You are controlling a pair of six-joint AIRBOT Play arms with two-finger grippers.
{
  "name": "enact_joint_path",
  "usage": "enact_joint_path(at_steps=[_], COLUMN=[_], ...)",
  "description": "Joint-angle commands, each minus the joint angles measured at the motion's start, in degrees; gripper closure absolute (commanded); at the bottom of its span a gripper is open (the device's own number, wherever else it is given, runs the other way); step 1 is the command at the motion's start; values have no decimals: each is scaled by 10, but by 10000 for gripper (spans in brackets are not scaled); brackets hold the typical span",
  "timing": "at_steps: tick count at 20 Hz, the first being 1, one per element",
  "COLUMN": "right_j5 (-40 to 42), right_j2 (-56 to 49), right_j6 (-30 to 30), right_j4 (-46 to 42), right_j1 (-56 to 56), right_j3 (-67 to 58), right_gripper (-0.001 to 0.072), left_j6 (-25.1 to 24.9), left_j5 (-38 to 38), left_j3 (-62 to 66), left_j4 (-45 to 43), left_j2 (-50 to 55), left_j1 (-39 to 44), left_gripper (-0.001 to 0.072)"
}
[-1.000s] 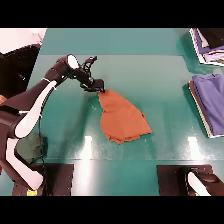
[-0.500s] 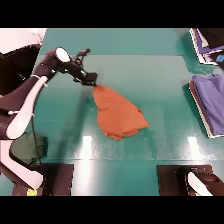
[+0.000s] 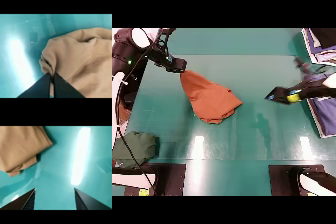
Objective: Fold the shirts.
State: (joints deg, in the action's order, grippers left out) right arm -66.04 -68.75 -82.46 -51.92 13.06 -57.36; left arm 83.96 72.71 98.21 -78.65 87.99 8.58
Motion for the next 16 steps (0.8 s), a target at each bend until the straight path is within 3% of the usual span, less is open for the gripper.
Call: enact_joint_path(at_steps=[1, 3, 7, 10, 12, 16], right_j5=[114, 151, 169, 170, 169, 141], right_j2=[-111, -170, -266, -317, -332, -272], right_j6=[19, 43, 44, 44, 56, 69], right_j4=[103, 160, 179, 177, 174, 129], right_j1=[71, 104, 148, 165, 165, 135], right_j3=[48, 27, -64, -131, -171, -237], right_gripper=[167, 173, 219, 385, 702, 699], left_j6=[0, 0, 0, 0, 0, 1], left_j5=[4, 4, 2, 2, 1, -19], left_j3=[0, -2, -7, -7, -7, -4], left_j4=[-7, -6, -6, -6, -6, -8], left_j2=[-10, -10, -10, -10, -12, -79], left_j1=[-2, -2, -2, -2, -2, -2], left_gripper=[680, 680, 680, 680, 680, 681])
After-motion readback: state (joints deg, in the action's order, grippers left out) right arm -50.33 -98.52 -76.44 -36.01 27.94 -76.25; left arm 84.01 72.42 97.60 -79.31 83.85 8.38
